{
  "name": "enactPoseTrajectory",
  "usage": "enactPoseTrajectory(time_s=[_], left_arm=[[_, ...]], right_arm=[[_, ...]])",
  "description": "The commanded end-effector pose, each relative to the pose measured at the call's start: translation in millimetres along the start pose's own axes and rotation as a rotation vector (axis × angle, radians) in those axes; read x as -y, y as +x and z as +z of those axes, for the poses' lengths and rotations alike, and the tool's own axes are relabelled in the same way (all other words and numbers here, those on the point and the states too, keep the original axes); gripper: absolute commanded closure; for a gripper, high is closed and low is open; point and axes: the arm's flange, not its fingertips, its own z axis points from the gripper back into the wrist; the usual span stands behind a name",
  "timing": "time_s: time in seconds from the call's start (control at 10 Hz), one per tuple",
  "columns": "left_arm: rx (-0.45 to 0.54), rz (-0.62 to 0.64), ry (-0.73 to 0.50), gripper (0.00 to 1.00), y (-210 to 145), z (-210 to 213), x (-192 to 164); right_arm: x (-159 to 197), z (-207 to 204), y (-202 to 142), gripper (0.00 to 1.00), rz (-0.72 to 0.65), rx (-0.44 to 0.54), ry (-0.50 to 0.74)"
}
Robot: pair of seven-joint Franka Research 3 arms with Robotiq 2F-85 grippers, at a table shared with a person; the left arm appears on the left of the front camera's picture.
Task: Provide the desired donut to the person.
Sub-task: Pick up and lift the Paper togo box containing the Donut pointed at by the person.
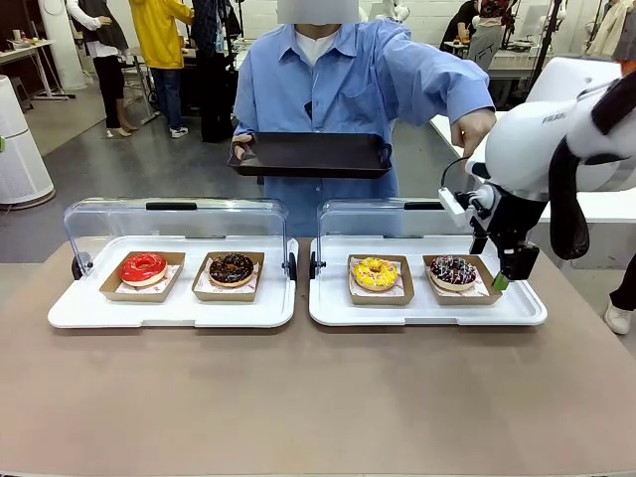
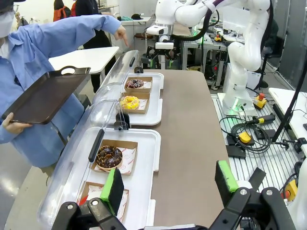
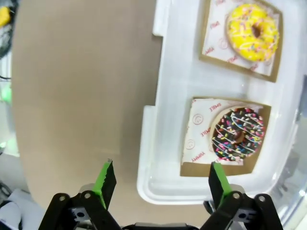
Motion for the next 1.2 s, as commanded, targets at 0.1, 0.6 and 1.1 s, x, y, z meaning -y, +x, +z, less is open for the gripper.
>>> enactPoseTrajectory(time_s=[0.1, 0.6, 1.1], left_arm=[[0.005, -0.003, -0.003, 0.00, 1, 1, 1], [0.005, -0.003, -0.003, 0.00, 1, 1, 1], [0.005, -0.003, -0.003, 0.00, 1, 1, 1]], right_arm=[[17, -22, -2, 0.00, -0.060, -0.075, 0.033], [10, -21, -2, 0.00, -0.026, -0.040, 0.023], [10, -33, -10, 0.00, -0.060, 0.001, 0.037]])
